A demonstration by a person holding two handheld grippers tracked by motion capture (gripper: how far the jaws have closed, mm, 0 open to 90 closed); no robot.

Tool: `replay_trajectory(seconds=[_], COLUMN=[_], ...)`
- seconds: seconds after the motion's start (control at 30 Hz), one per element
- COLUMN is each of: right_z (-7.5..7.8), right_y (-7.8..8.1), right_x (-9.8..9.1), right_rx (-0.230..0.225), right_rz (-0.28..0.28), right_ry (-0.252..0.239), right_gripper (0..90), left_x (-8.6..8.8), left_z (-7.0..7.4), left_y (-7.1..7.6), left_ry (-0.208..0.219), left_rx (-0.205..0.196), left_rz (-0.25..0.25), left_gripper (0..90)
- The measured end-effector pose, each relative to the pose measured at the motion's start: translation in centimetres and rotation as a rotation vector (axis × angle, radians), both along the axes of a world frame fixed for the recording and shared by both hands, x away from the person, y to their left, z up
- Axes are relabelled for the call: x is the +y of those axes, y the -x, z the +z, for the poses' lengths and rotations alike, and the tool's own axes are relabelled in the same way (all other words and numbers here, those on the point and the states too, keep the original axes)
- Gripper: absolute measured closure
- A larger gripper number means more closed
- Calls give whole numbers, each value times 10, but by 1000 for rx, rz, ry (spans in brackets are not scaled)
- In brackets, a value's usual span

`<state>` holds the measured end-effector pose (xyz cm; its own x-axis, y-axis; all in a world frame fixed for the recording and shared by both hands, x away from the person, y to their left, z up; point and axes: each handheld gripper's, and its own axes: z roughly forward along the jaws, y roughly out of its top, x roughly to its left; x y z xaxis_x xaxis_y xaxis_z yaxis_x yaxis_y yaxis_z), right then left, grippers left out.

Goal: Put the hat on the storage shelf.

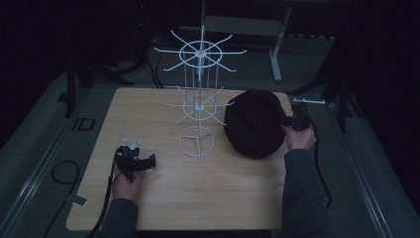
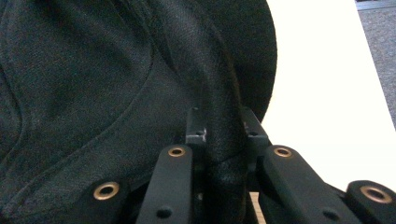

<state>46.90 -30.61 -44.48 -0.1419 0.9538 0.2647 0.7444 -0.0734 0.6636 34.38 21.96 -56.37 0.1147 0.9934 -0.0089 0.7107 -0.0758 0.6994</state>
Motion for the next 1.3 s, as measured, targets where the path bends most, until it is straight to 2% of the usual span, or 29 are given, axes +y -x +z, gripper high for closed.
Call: replay_trajectory(seconds=[0.17, 0.5, 0.8, 1.0, 1.3], right_z=[12, 41, 81, 105, 138], right_y=[-2, -14, -24, -27, -28], right_x=[-2, 8, 14, 10, -5], right_rx=[-9, -33, -70, -89, -125], right_rz=[7, 63, 114, 121, 133], right_ry=[12, 98, 191, 248, 263], right_gripper=[790, 790, 790, 790, 789], left_x=[0, 0, 0, -1, 0], left_z=[0, 0, 0, 0, 0], left_y=[0, 0, 0, 0, 0], left_ry=[0, 1, 2, 3, 3], left_rx=[0, 0, -1, -3, -4], left_rz=[0, 1, 2, 4, 4], left_gripper=[120, 121, 121, 121, 121])
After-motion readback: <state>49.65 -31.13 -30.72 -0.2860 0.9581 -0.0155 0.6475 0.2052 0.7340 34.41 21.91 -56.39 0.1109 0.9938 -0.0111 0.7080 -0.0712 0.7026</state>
